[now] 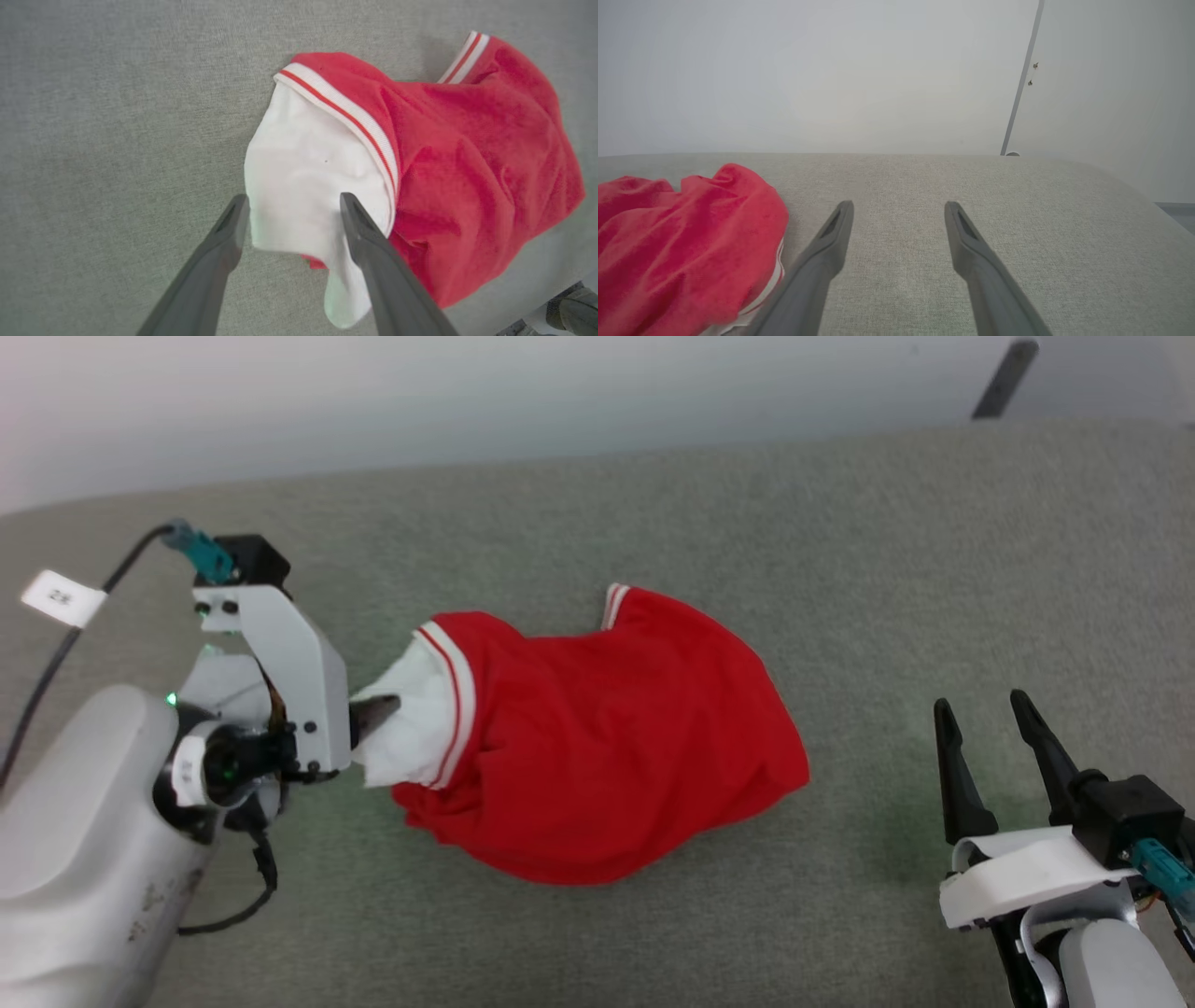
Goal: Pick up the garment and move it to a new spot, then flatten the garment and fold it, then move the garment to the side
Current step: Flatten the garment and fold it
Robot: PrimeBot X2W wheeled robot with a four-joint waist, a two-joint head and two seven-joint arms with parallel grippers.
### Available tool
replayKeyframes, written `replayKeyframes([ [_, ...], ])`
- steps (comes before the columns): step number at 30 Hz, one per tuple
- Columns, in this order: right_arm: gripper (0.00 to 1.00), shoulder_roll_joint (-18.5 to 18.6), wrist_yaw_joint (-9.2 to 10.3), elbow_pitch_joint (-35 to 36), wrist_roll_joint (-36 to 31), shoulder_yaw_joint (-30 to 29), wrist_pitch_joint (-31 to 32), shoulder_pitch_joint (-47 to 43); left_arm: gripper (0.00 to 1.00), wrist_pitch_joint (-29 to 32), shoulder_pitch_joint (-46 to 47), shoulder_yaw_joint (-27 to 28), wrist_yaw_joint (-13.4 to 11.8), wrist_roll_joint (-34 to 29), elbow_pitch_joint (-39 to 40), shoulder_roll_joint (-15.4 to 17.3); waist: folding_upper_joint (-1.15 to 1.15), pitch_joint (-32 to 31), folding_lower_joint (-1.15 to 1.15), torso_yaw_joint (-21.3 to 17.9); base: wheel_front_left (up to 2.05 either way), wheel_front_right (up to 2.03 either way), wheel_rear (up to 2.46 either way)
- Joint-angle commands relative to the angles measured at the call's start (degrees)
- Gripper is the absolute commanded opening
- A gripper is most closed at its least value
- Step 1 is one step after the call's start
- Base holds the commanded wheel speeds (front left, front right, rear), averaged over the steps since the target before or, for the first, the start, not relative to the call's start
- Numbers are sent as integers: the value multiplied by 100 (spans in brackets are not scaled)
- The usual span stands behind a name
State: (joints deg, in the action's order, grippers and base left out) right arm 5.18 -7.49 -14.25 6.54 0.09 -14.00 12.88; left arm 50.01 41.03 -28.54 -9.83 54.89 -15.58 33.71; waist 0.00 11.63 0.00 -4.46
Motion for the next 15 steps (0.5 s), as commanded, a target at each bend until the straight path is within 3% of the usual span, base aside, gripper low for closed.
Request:
replayKeyframes([
  [1,100,-23,0,-6,2,13,-30,95,100,40,32,-40,-42,-54,-61,14,0,250,0,-213,0,0,0],
  [13,100,1,0,-146,-22,59,-101,210,100,211,-86,-302,-86,-197,-660,25,0,392,0,-239,0,0,0],
  [14,100,4,0,-151,-26,53,-104,219,83,189,-77,-300,-82,-189,-681,7,0,392,0,-229,0,0,0],
  [15,100,8,0,-156,-33,53,-108,227,43,163,-66,-297,-82,-182,-701,-12,0,390,0,-220,0,0,0],
])
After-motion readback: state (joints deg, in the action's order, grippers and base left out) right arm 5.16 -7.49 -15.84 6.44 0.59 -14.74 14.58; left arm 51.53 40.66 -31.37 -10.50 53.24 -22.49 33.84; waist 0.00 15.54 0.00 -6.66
